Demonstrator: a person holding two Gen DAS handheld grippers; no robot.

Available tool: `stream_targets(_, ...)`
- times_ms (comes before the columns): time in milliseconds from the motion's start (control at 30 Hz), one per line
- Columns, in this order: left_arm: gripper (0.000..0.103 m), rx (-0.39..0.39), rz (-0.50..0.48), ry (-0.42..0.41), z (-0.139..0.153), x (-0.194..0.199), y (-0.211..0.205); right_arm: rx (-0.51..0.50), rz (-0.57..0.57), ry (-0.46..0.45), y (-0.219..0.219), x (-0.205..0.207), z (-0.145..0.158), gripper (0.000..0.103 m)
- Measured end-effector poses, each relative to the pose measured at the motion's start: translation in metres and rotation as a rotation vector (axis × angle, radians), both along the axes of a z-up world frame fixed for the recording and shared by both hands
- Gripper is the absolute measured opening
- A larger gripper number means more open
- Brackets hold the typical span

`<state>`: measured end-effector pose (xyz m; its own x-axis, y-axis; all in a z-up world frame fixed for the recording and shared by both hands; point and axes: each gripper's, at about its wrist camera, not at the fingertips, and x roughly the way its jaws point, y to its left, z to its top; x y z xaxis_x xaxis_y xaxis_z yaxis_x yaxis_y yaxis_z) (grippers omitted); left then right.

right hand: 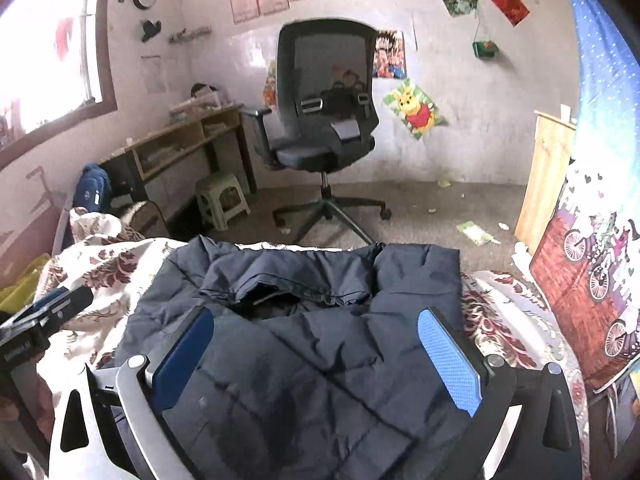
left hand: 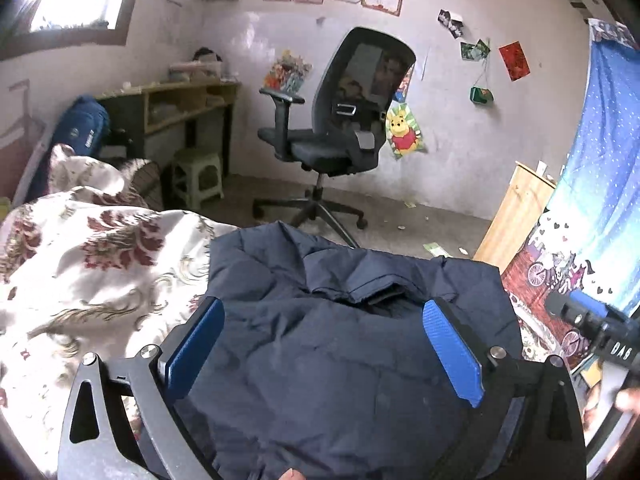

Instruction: Fold large clothes

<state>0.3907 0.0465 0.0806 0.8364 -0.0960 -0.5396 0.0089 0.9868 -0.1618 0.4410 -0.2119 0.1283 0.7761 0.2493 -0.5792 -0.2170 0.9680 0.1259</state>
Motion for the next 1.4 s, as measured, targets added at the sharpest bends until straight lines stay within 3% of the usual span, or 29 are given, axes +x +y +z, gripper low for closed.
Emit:
stream_targets(267,0.098,0.082,-0.008,-0.078,0.027,-0.043,-0.001,0.024,0.001,-0.050,-0.010,-0.053,0.019,0.103)
stream_targets(700,0.098,0.152,-0.030,-0.116,0.042,-0.122,-0.008,0.039,0.000,-0.091,-0.020,-0.127,0.032,0.103)
stream_targets(1033,0.098,0.231,-0.042,-0.141,0.038,-0.180,-0.024,0.018,0.036,-0.135,-0.023,-0.191,0.030,0.103)
stream_targets(1400,0.098,0.259,-0.070,-0.112,0.016,-0.218,-0.027,-0.008,0.072,-0.165,-0.022,-0.249,0.018,0.103)
